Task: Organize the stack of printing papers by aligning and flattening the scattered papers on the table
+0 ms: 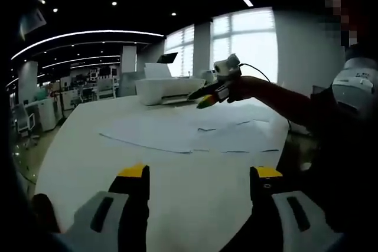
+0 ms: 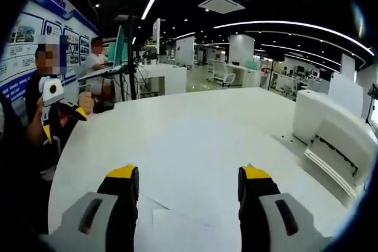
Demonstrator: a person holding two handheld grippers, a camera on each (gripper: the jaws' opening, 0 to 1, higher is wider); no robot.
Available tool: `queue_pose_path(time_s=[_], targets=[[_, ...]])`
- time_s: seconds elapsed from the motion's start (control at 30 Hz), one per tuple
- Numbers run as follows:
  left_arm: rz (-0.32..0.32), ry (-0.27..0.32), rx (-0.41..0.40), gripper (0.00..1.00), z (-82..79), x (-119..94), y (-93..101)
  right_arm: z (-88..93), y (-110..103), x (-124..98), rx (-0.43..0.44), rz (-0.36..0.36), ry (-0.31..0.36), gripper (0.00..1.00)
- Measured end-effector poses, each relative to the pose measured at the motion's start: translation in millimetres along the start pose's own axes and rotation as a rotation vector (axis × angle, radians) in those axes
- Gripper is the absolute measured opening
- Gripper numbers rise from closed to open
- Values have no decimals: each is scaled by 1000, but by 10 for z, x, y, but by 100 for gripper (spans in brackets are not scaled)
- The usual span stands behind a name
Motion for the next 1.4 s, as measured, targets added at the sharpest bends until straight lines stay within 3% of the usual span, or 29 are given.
queue_pose_path(time_s=[0.57, 1.4], targets=[[-5, -7, -15, 73, 58, -2, -27, 227, 77, 262, 58, 22, -21, 65], [-11, -9, -24, 72, 94, -19, -83, 533, 232, 413, 122, 84, -54, 65]])
Point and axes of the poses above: the point that each gripper's makers call its tool centre point, and the gripper's own axes: x roughly forward along the fingers, y roughly to its right, z roughly out of its underside, the point moved 3 cm from there along -x, roughly backward along the fingers, and after that the axes turned 10 degrees about y, right-handed, at the moved point
